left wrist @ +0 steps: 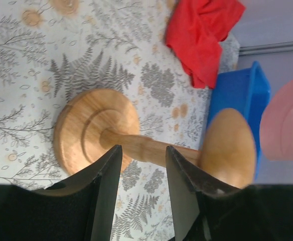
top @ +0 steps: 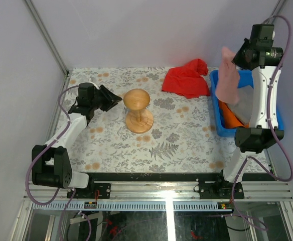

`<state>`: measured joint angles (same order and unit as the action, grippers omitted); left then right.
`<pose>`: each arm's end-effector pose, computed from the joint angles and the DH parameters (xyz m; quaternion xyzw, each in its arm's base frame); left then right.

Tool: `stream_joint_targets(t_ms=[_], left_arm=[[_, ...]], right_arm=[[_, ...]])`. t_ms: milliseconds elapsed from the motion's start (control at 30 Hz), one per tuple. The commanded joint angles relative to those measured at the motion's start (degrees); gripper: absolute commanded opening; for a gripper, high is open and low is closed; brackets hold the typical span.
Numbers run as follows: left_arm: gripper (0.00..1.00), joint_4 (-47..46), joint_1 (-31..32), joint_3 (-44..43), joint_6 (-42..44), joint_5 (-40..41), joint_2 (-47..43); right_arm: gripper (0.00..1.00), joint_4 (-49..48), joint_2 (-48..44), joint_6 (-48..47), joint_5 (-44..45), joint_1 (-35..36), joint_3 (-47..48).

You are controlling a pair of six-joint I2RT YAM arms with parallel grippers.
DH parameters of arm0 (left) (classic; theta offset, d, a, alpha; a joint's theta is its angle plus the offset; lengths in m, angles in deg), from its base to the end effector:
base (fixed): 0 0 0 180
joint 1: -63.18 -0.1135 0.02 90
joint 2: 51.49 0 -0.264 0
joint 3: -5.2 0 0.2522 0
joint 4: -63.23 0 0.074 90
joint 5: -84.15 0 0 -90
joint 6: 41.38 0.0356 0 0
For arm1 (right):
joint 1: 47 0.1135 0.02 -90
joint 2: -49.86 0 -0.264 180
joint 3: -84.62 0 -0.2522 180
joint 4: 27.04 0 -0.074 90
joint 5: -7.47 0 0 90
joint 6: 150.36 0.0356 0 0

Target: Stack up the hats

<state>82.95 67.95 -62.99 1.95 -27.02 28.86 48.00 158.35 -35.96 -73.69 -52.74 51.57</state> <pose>0.3112 -0.0389 0.2640 -0.2239 0.8343 -0.3519 0.3605 0.3864 -0.0443 0.4557 0.2650 0.8510 0.0047 0.4534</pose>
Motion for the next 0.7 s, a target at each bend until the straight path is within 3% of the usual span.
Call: stream_joint_targets(t_ms=[0, 167, 367, 667], left_arm=[[0.39, 1.13, -0.28, -3.06, -2.21, -2.37, -3.70], [0.39, -1.13, -0.27, -4.43, -8.66, -5.86, -6.60], [0.40, -7.40, 1.18, -5.22, -18.27, -7.96, -10.92], [0.57, -16.19, 8.64, -9.38, -29.90, -5.39, -7.23]], right_arm=[[0.00, -2.97, -3.78, 8.41, -15.38, 1.42, 5.69], [0.00, -14.06, -8.28, 18.50, -30.05, 3.08, 1.02], [0.00, -25.07, -10.52, 29.09, -38.62, 6.70, -0.74], [0.00, -35.08, -11.81, 39.88, -45.69, 9.92, -1.80]])
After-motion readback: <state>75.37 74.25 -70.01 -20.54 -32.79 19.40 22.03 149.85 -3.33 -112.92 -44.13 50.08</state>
